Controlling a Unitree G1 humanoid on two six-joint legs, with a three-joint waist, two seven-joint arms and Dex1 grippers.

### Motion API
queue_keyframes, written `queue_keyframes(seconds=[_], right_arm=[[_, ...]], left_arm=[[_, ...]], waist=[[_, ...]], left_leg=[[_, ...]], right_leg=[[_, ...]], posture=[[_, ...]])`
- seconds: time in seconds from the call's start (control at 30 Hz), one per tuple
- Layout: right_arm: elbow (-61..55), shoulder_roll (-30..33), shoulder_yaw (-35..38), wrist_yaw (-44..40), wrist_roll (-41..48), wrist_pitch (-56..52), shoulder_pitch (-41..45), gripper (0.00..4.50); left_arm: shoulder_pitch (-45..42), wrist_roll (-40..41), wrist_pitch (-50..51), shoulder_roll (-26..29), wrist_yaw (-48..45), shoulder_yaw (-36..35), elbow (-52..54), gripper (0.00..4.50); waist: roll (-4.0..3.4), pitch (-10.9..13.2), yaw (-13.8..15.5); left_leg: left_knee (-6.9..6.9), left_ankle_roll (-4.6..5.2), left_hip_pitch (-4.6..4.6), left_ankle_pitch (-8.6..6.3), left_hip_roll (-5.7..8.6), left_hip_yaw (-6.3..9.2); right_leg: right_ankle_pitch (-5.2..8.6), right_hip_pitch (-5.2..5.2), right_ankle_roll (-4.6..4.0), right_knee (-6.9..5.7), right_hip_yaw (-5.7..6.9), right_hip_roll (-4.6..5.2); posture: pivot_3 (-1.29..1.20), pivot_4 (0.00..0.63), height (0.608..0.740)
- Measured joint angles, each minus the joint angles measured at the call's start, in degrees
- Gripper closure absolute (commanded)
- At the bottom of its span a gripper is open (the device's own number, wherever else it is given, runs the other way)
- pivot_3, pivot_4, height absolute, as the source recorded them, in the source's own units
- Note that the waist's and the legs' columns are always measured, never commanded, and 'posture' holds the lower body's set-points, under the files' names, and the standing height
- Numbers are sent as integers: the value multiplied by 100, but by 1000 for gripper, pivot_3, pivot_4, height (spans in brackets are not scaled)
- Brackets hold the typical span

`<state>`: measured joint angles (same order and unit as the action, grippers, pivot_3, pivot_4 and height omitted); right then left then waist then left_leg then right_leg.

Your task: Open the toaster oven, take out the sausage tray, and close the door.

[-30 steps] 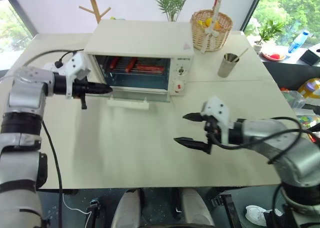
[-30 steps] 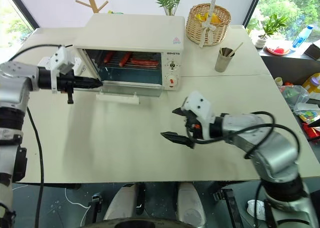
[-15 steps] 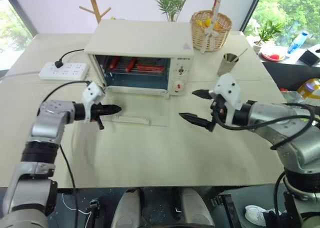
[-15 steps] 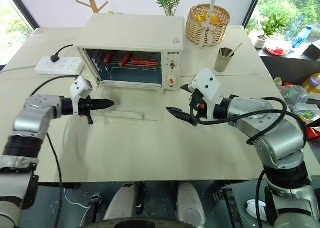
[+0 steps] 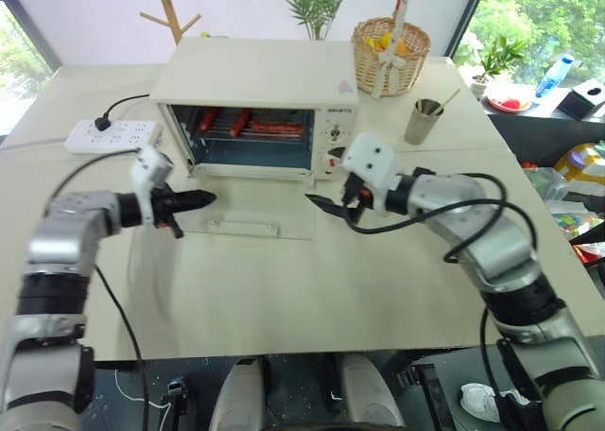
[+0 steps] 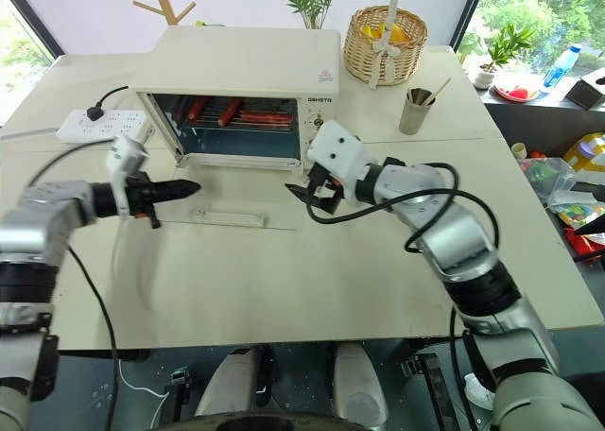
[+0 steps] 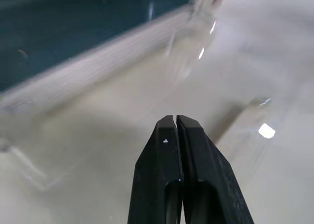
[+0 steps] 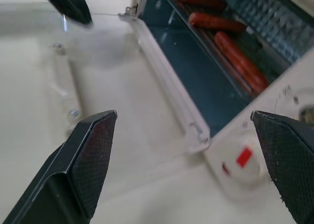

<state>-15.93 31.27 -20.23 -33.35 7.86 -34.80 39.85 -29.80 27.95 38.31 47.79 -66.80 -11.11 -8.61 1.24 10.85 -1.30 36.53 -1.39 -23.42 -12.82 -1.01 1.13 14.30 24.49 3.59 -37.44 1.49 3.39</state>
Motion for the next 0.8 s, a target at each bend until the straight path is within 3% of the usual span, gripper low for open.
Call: queue_keyframes(seconds=[0.13,0.23,0.3,0.53,0.8], right_arm=[[912,-582,-549,260,-839,839,439,0],[1795,-1032,-804,471,-1345,1519,779,902],[2531,-1300,-920,657,-1688,1997,1036,1865],[4922,-1872,-1120,1275,-2632,3492,1814,1865],[6556,-2212,-1189,1798,-3365,4497,2368,1865]], left_arm=[[111,1000,1060,487,-68,-882,591,4425],[417,1264,1295,651,-31,-1170,894,4500],[619,1311,1374,671,46,-1255,987,4500],[1030,1480,1382,707,245,-1372,1420,4500],[1142,1651,1350,700,493,-1450,1588,4500]], waist=[[0,0,12],[0,0,14],[2,-1,26],[4,-1,16],[4,-1,-1]], left_leg=[[1,0,1,0,4,-3],[1,-1,2,0,5,-3],[1,-1,2,1,5,-2],[-5,-3,2,1,6,-2],[-28,-8,6,4,6,-2]], right_leg=[[0,-2,1,2,0,6],[0,-4,0,2,-1,10],[-1,-4,-1,1,0,10],[-1,-3,-3,5,-1,14],[-3,2,-6,6,-1,14]], posture=[[0,150,740],[0,150,740],[0,150,740],[0,150,740],[0,150,740]])
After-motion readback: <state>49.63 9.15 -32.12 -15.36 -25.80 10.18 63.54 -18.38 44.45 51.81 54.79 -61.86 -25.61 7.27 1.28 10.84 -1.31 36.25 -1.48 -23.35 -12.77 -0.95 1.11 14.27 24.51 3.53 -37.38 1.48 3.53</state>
